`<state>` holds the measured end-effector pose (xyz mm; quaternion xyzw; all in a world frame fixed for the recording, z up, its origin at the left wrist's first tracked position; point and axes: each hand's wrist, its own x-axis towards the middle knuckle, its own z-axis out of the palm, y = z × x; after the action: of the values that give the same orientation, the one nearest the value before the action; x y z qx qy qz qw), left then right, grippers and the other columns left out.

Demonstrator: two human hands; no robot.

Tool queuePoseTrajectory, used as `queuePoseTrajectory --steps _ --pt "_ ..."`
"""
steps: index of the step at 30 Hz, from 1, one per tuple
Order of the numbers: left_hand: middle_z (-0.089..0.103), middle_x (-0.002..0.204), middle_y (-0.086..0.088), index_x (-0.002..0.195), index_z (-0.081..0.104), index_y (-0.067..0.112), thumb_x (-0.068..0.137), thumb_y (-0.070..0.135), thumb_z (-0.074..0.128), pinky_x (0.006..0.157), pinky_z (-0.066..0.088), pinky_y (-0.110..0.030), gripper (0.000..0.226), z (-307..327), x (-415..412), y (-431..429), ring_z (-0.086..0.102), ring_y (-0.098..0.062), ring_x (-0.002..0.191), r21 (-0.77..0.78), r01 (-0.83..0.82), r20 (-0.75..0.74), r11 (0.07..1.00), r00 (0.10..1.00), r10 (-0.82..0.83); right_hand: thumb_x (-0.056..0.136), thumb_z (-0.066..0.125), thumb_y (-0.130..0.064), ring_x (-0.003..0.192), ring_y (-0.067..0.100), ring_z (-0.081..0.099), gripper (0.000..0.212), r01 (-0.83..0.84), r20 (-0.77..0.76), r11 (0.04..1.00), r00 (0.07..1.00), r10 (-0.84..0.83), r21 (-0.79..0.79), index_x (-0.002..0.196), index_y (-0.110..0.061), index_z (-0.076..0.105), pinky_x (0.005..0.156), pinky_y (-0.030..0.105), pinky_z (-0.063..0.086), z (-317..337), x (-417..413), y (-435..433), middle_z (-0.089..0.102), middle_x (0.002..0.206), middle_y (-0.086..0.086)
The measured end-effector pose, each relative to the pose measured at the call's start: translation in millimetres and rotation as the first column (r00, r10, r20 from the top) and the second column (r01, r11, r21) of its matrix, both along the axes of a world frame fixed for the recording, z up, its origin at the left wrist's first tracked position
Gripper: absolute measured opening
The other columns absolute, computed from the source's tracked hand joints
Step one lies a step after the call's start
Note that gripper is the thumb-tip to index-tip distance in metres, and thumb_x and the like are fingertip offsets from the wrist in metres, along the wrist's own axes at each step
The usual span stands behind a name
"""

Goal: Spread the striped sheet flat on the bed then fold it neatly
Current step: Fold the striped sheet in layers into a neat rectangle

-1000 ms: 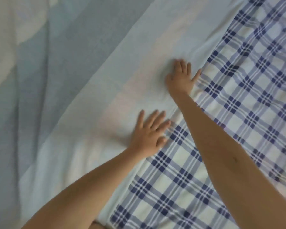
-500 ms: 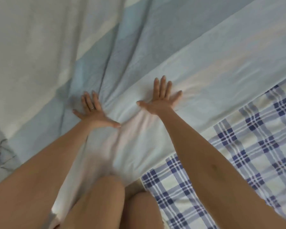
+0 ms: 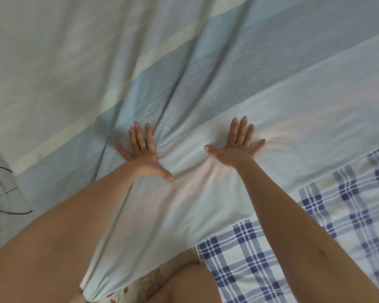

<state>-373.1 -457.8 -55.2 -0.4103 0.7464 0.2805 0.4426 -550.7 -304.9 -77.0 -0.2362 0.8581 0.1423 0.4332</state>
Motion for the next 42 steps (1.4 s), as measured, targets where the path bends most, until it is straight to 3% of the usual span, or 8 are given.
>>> queuePoseTrajectory --steps 10,20,22,26,29,33,36,42 --pt "-0.066 0.117 -0.015 0.12 -0.056 0.016 0.033 0.068 0.084 0.098 -0.009 -0.074 0.172 -7.5 8.3 -10.8 -0.049 -0.034 0.125 0.028 0.005 -0.023 1.0 1.0 -0.004 0.094 0.018 -0.064 0.143 0.025 -0.024 0.082 0.486 -0.078 0.874 0.871 -0.485 -0.003 0.144 -0.019 -0.028 0.111 0.06 -0.014 -2.4 120.0 -15.4 -0.032 0.153 0.005" --pt "-0.063 0.122 -0.013 0.126 -0.05 0.017 0.049 0.073 0.074 0.096 -0.014 -0.074 0.156 -29.7 29.2 -14.4 -0.046 -0.033 0.128 0.03 0.072 -0.248 0.997 0.967 -0.062 0.096 0.016 -0.062 0.143 0.021 -0.026 0.077 0.529 -0.203 0.849 0.831 -0.517 0.001 0.146 -0.022 -0.026 0.111 0.054 -0.017 -11.7 125.4 -22.7 -0.035 0.151 0.0" --pt "-0.046 0.142 -0.016 0.14 -0.035 0.021 0.062 0.077 0.06 0.097 -0.023 -0.067 0.135 -37.0 43.1 -21.7 -0.037 -0.031 0.135 -0.053 0.193 -0.38 0.98 0.903 -0.199 0.097 0.017 -0.059 0.144 0.023 -0.022 0.074 0.573 -0.232 0.82 0.796 -0.559 -0.01 0.148 -0.02 -0.021 0.112 0.054 -0.015 -13.9 130.1 -26.7 -0.031 0.154 0.001" --pt "0.026 0.155 -0.004 0.143 0.039 0.034 0.066 0.078 0.037 0.108 -0.013 -0.061 0.089 -57.9 129.6 -99.9 0.019 -0.026 0.144 -0.445 0.386 -0.609 0.808 0.531 -0.589 0.101 0.02 -0.048 0.147 0.027 -0.008 0.067 0.66 -0.329 0.747 0.691 -0.644 -0.077 0.152 -0.014 -0.007 0.115 0.055 -0.006 -13.2 154.6 -45.7 -0.013 0.16 0.008" --pt "0.013 0.158 0.009 0.146 0.024 0.043 0.064 0.086 0.029 0.104 -0.021 -0.061 0.092 -59.3 201.6 -191.1 0.008 -0.026 0.146 -0.478 0.279 -0.497 0.833 0.696 -0.519 0.101 0.026 -0.045 0.147 0.026 -0.003 0.07 0.637 -0.395 0.745 0.644 -0.656 -0.198 0.152 -0.008 -0.004 0.116 0.054 -0.004 -1.0 193.0 -80.1 -0.006 0.16 0.011" --pt "-0.034 0.148 0.018 0.142 -0.015 0.05 0.071 0.084 0.041 0.104 -0.006 -0.07 0.097 -40.7 268.5 -275.6 -0.032 -0.022 0.139 -0.38 0.23 -0.29 0.896 0.89 -0.352 0.088 0.045 -0.064 0.147 0.021 -0.007 0.096 0.352 -0.222 0.821 0.846 -0.484 -0.45 0.152 -0.014 -0.006 0.115 0.048 -0.007 0.6 258.8 -202.9 -0.008 0.16 0.004" --pt "-0.045 0.141 0.019 0.142 -0.019 0.051 0.073 0.078 0.049 0.106 0.004 -0.071 0.1 -37.9 269.4 -284.5 -0.039 -0.022 0.135 -0.269 0.209 -0.32 0.94 0.901 -0.292 0.079 0.051 -0.072 0.145 0.026 -0.019 0.114 0.334 0.022 0.859 0.935 -0.354 -0.388 0.149 -0.016 -0.018 0.113 0.053 -0.011 -5.8 289.7 -298.8 -0.025 0.156 0.007" --pt "-0.025 0.155 0.011 0.147 -0.007 0.045 0.078 0.054 0.066 0.107 0.016 -0.069 0.102 -37.3 259.6 -281.7 -0.026 -0.027 0.142 -0.255 0.113 -0.386 0.96 0.899 -0.208 0.067 0.044 -0.087 0.136 0.029 -0.038 0.13 0.3 0.051 0.92 0.953 -0.297 -0.252 0.14 -0.015 -0.037 0.104 0.057 -0.025 -13.5 305.1 -345.3 -0.044 0.146 0.004"
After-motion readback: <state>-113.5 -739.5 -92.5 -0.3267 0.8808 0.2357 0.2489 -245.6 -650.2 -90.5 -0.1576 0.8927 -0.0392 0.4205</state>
